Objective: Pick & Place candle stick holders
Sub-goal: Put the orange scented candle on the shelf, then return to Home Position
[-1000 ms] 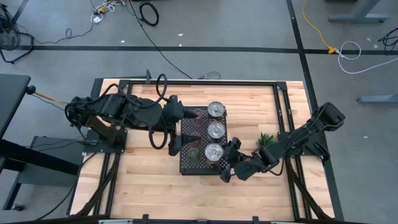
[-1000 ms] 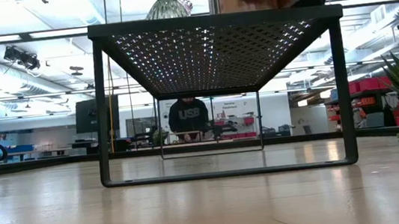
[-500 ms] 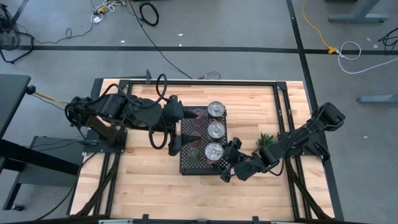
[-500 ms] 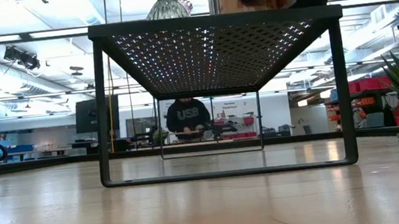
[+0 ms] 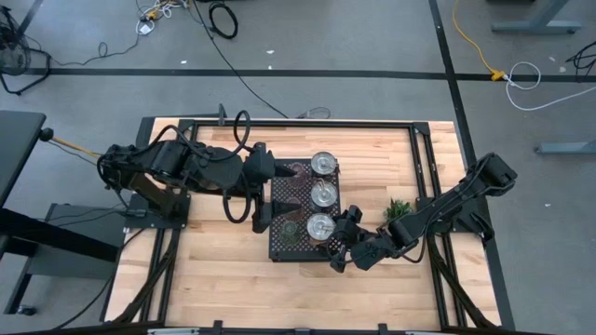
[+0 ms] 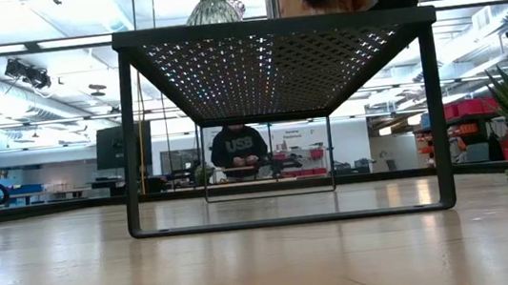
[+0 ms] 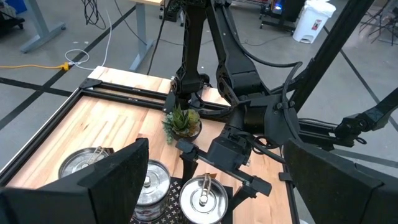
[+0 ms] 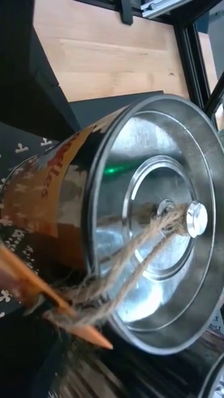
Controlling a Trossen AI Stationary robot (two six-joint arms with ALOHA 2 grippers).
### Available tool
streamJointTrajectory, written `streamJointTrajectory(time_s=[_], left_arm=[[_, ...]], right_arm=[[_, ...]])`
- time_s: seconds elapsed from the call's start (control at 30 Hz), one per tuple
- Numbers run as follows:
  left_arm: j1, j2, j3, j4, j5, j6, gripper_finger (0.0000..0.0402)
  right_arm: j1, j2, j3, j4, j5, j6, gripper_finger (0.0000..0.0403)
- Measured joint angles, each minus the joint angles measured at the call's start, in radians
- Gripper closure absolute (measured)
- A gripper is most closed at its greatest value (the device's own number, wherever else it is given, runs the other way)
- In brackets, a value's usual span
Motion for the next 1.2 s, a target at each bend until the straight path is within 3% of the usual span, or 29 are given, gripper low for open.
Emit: streamJointTrajectory(time_s=[0.17,0.37,0.8,1.2], left_arm=[[0.0,0.0,0.0,0.0,0.0,0.0,0.0028],[0.0,0.0,0.0,0.0,0.0,0.0,0.0028],[0.0,0.0,0.0,0.0,0.0,0.0,0.0028],[0.0,0.0,0.0,0.0,0.0,0.0,0.0028]], right_arm=[[0.0,-0.001,0.0,-0.016,0.002,0.029,0.0003],[-0.002,-0.01,0.001,-0.03,-0.101,0.052,0.0003],[-0.001,-0.016,0.001,-0.111,-0.101,0.067,0.0003],[0.003,-0.129,0.001,-0.227,-0.083,0.1,0.0003]])
